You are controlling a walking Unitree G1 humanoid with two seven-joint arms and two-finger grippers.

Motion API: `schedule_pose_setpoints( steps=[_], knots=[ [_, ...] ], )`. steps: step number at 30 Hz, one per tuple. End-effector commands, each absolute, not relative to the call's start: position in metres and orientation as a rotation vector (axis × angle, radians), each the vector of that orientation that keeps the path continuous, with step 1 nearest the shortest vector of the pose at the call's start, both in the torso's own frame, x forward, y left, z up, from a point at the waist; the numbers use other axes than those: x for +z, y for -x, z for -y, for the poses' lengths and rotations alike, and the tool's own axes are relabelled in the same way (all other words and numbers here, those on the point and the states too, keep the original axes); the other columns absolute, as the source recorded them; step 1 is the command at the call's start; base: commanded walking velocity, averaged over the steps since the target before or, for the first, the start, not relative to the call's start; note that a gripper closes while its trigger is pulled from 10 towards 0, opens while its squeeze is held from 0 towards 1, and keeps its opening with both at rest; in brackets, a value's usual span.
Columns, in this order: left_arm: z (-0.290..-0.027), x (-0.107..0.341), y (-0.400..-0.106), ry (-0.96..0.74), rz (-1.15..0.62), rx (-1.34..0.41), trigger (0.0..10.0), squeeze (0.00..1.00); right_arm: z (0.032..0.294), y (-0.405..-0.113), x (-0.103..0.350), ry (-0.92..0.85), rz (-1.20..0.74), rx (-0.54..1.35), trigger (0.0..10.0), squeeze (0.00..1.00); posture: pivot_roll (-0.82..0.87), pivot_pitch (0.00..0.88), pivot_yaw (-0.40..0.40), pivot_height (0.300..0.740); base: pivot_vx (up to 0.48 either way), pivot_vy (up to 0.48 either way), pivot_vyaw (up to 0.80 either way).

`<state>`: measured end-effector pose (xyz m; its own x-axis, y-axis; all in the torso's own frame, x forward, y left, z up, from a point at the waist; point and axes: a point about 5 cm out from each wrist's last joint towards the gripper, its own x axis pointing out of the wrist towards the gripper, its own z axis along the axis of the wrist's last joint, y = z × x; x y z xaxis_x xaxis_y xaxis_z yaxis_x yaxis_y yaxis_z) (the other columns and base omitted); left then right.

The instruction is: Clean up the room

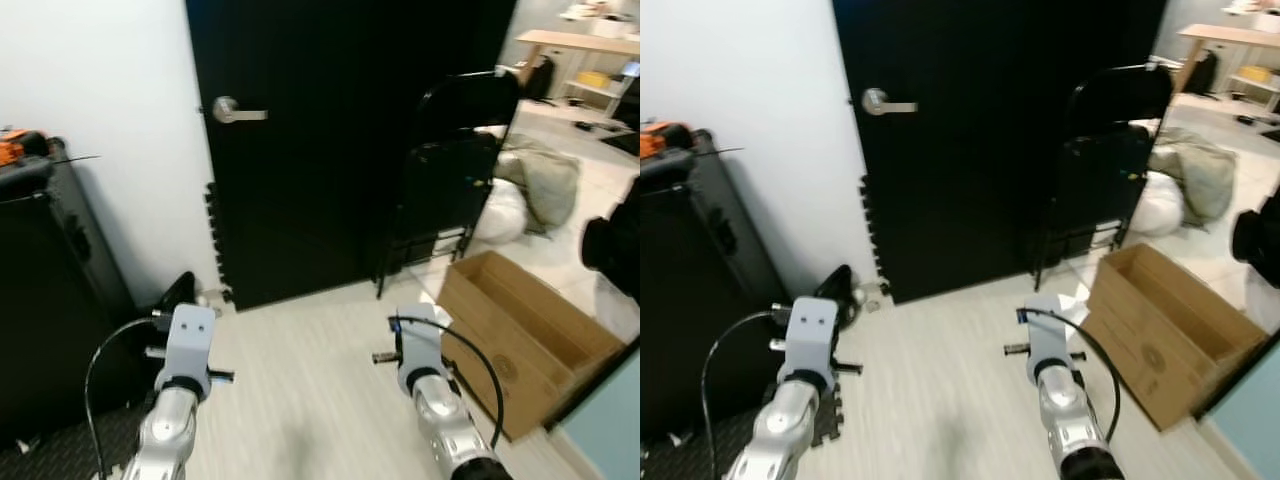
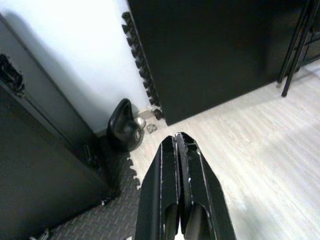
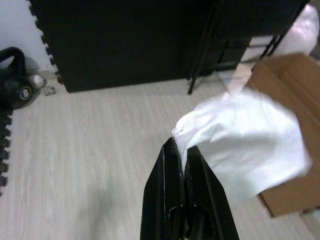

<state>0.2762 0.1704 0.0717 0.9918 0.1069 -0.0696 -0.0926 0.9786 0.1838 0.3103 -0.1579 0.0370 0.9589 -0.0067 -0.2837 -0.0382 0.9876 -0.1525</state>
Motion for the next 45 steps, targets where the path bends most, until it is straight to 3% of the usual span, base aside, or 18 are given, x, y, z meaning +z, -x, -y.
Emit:
schedule_pose_setpoints(
  steps=[1, 26, 45],
  knots=[
    [-0.1698, 0.0694, -0.2758, -0.187, -0.090, 0.099, 10.0, 0.00, 0.1629, -0.3091, 0.0350, 0.156, -0.305, -0.002, 10.0, 0.00, 0.05, 0.027, 0.024, 0.740, 0.000, 0.000, -0.80],
    [-0.1756, 0.0691, -0.2740, -0.174, -0.100, 0.136, 10.0, 0.00, 0.1602, -0.3112, 0.0352, 0.165, -0.321, 0.010, 10.0, 0.00, 0.05, 0.037, 0.011, 0.740, 0.000, 0.000, -0.80],
    [-0.1719, 0.0714, -0.2732, -0.173, -0.072, 0.115, 10.0, 0.00, 0.1566, -0.3100, 0.0298, 0.200, -0.361, 0.050, 10.0, 0.00, 0.05, 0.045, 0.004, 0.740, 0.000, 0.000, -0.02]
  ],
)
